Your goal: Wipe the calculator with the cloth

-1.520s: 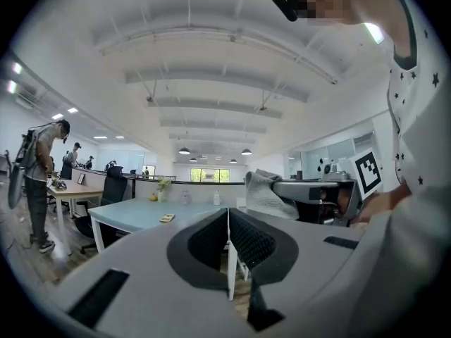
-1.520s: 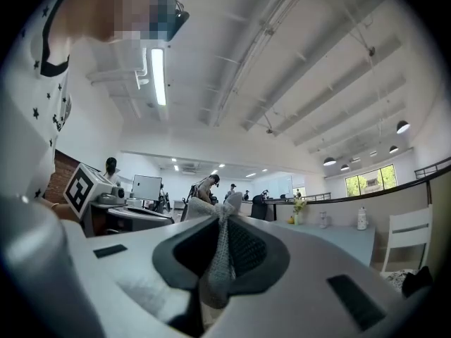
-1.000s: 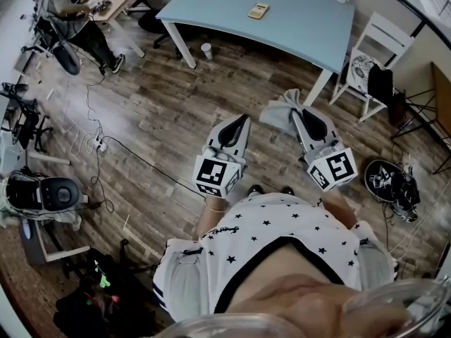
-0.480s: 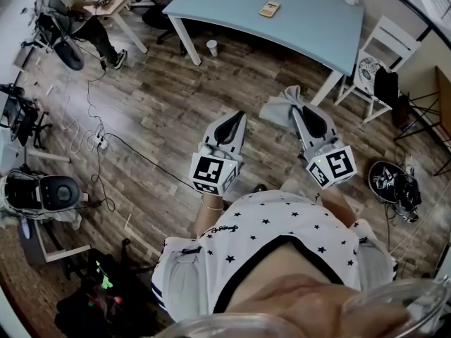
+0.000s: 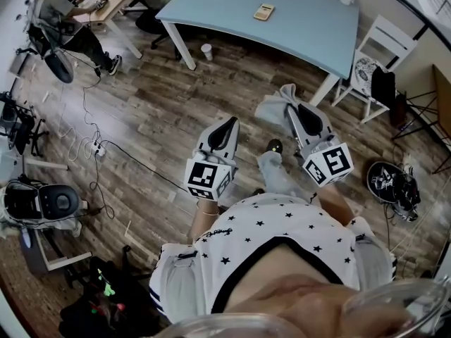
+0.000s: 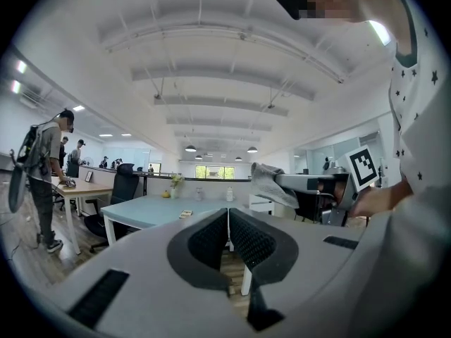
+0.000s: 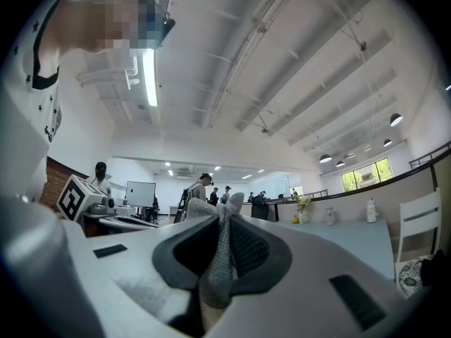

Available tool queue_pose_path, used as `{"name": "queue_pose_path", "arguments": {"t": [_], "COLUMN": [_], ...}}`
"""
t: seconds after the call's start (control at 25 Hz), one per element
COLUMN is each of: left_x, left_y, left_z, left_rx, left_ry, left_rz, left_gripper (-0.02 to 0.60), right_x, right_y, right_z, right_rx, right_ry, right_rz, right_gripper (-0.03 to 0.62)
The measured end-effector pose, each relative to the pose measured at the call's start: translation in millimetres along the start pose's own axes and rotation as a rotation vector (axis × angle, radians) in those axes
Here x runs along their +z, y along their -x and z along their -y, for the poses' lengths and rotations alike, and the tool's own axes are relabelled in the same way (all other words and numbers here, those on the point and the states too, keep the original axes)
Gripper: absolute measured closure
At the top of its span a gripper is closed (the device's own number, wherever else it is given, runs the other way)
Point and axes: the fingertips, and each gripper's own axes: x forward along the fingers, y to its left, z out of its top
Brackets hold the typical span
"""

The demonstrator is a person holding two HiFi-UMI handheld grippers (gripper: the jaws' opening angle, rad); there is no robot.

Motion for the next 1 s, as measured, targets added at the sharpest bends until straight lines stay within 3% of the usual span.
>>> {"name": "queue_pose_path", "arguments": {"t": [0.52,1.0], "left_x": [8.3,14.7], "left_y": [-58.2,-121.6], "left_z": [-52.8,-85.4], "left_rx": [0.059,0.083], "left_ry": [-0.011,-0.025], "left_rz": [-0.013,-0.051], "left_gripper": [0.551,0.551], "right_x": [-14.9,-21.4], "right_y": [-66.6,-110.8], "right_z": [53.9,124.2], "right_rx": [0.023,-0.013], "right_ry": [-0.051,-0.104], "right_rz": [0.003,0.037], "right_gripper": [0.563,0.563]}}
